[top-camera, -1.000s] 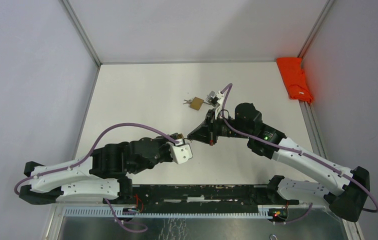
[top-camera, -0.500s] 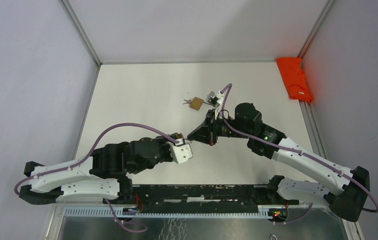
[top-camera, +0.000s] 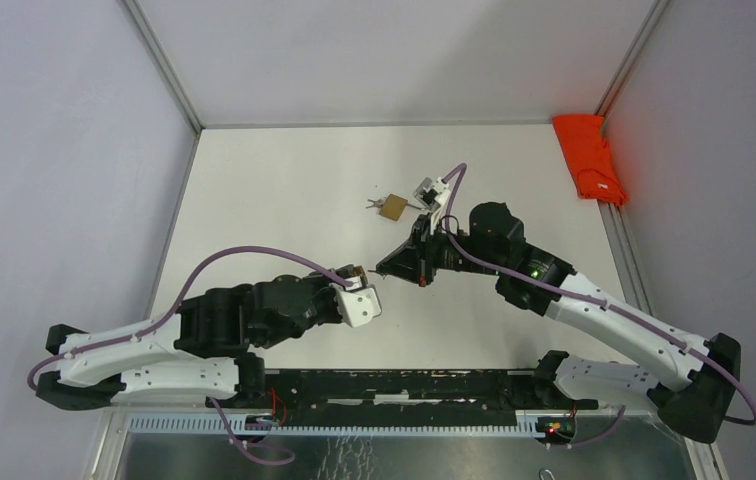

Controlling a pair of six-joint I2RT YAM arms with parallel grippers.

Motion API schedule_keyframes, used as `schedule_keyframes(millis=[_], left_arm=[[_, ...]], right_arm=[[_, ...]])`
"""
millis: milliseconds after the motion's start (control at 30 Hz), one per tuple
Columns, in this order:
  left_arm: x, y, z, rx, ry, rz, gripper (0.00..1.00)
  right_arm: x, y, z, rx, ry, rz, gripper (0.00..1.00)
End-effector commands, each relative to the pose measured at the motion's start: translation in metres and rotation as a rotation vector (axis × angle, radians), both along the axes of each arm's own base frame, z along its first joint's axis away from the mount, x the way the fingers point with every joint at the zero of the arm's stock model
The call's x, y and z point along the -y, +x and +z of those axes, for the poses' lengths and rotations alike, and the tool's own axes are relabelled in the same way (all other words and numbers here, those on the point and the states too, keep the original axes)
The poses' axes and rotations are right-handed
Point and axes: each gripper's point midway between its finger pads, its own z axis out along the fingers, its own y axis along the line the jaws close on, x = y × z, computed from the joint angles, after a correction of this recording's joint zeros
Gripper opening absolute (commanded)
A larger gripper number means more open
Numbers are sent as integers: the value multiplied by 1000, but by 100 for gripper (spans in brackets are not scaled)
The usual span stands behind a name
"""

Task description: Unlock with the key

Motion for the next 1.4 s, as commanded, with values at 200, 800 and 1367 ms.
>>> schedule_keyframes(millis=[200, 800, 1367], left_arm=[[5, 2, 19, 34, -72, -2, 2], [7, 3, 21, 41, -70, -1, 2], [7, 2, 20, 31, -70, -2, 2]], right_arm=[[2, 2, 35, 73, 58, -10, 0], [-7, -10, 22, 24, 61, 69, 0], [-3, -8, 14, 18, 43, 38, 0]])
